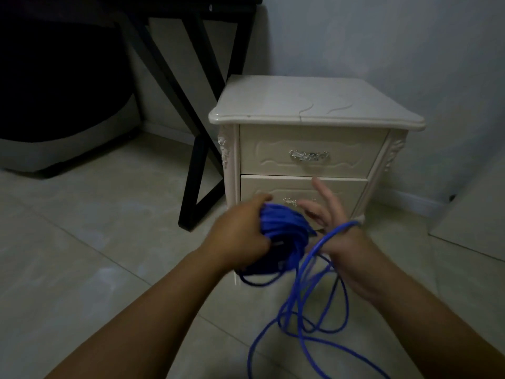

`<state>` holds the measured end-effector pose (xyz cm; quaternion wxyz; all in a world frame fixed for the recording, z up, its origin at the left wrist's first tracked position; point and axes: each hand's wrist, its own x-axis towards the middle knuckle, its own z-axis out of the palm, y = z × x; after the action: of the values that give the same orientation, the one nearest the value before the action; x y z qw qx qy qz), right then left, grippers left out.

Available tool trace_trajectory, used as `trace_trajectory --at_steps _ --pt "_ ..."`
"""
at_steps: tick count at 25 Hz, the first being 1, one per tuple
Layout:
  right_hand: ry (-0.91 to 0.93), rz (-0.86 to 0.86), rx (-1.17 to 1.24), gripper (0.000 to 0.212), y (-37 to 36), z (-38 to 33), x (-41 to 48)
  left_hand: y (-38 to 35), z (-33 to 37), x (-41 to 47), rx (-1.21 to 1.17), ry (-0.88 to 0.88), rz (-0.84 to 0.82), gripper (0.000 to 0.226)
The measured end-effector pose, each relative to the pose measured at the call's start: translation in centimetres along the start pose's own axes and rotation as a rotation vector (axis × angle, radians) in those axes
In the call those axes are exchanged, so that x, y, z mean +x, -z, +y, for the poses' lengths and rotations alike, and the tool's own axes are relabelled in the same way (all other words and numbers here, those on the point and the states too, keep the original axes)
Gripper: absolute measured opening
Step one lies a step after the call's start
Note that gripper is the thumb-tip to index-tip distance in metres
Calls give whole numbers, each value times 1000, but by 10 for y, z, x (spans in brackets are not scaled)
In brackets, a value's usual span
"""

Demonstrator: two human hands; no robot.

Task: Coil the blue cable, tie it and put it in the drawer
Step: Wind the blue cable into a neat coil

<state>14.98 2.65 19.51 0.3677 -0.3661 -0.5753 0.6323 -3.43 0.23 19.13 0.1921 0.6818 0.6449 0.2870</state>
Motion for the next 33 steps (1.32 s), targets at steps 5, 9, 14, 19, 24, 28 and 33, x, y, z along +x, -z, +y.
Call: trace_trajectory --at_steps 5,9,14,19,24,28,33 --pt "-439 277 162 26 39 3 1 34 -26 6 -369 313 438 53" --pt "-22 421 -540 62 21 -6 9 36 -11 -4 -198 95 294 58" --pt "166 111 -440 89 -26 14 11 25 8 -10 -292 -28 88 53" --pt "46 198 168 61 -28 28 16 29 1 -7 -815 206 171 45" --pt "-58 272 476 60 -36 37 19 -2 11 -8 -1336 396 194 24" --pt "-54 391 103 36 -17 15 19 9 9 -10 -983 392 14 34" --pt "157 153 -760 50 -27 1 5 17 8 -14 -172 -135 -109 87"
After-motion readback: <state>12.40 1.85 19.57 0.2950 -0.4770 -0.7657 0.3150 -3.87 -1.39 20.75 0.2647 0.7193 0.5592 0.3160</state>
